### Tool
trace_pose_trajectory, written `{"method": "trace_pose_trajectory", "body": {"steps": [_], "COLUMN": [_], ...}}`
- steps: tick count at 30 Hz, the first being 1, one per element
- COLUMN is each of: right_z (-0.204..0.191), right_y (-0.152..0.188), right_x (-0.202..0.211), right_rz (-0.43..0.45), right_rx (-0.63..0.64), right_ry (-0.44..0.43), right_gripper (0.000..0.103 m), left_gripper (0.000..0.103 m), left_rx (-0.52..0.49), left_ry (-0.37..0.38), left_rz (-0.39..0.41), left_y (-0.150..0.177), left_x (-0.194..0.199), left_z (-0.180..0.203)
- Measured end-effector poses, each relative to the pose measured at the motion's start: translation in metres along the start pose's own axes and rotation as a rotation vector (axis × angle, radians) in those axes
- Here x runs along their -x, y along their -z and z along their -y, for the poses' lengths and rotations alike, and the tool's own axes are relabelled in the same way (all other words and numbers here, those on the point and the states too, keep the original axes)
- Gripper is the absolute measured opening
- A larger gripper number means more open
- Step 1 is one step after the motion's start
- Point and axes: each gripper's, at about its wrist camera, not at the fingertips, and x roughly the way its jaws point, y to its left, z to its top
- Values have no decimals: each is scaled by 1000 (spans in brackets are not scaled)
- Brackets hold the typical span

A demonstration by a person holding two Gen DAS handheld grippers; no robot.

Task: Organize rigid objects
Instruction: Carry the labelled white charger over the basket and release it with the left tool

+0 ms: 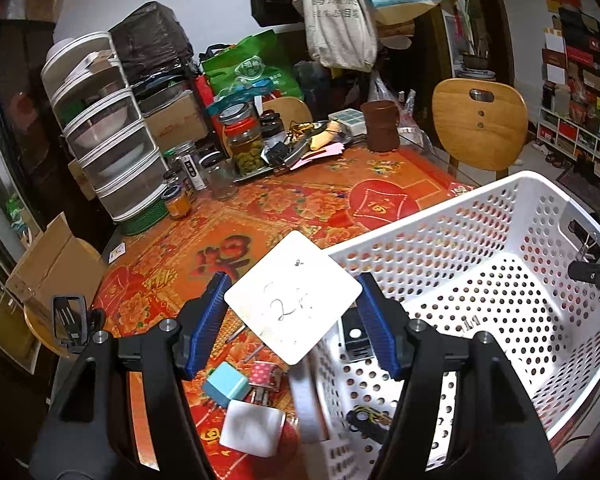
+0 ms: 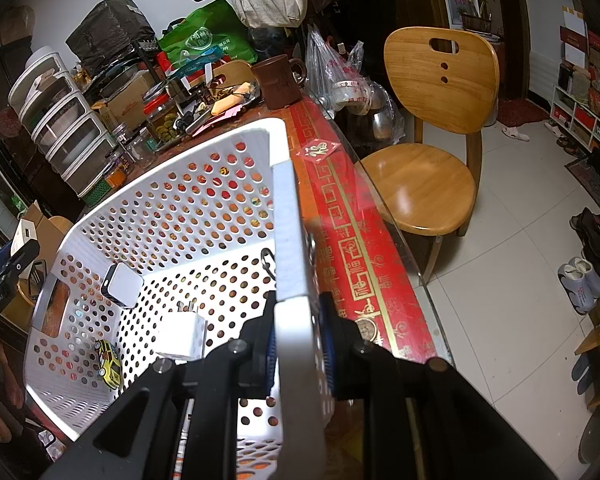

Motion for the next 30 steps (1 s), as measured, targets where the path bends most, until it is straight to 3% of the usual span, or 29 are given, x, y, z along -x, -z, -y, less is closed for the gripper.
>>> {"method": "trace_pose_trajectory", "body": {"steps": [14, 30], "right_z": [0, 0], "right_y": [0, 0], "right_x": [0, 0], "right_rz": [0, 1], "right_rx": [0, 0], "right_ry": [0, 0], "right_gripper": [18, 19], "left_gripper": [62, 62], "left_rx": [-58, -89], "left_ry": [50, 114], "left_rz": [-24, -73], "left_y": [1, 1], "left_x": [-4, -14], "left_z": [41, 61]}}
